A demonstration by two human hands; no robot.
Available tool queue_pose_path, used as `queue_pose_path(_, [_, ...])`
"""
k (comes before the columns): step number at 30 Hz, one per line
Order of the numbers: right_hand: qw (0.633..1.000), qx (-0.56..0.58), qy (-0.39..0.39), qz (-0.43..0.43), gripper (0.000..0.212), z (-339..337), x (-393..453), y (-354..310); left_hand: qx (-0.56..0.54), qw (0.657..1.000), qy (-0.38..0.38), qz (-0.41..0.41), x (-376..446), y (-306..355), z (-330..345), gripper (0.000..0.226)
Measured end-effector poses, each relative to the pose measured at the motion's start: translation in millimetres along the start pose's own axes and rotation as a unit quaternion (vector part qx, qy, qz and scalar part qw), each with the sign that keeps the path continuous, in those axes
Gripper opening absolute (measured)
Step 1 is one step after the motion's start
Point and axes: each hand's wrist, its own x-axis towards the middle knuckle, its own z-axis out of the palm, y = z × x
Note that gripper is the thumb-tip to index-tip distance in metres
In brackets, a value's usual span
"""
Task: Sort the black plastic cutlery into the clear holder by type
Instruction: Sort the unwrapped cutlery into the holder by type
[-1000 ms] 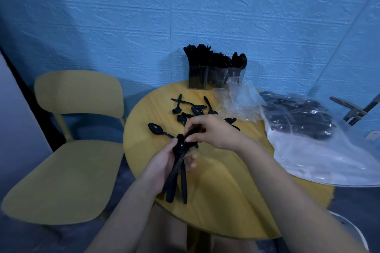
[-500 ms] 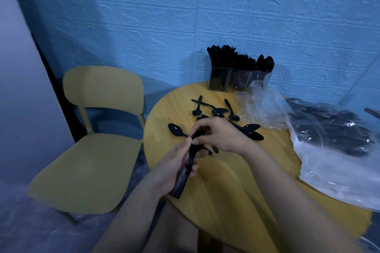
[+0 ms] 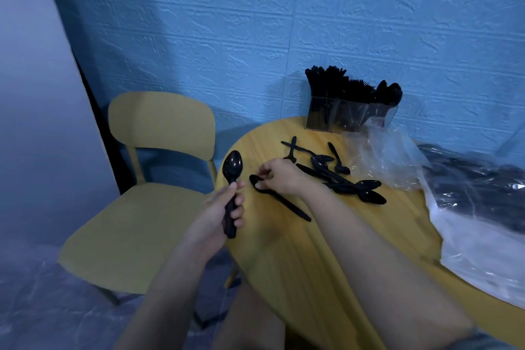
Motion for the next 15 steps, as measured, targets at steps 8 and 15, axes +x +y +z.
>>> queue_pose_path(8, [0.985, 0.122, 0.122, 0.027, 0.013, -26, -10, 19, 0.003, 1.0, 0.019, -0.01, 24, 6, 9, 0.021])
queue_pose_path(15, [0.916, 0.337, 0.218, -0.006, 0.012, -62, -35, 29, -0.001, 0.997, -0.071, -0.037, 42, -2, 55, 0.023])
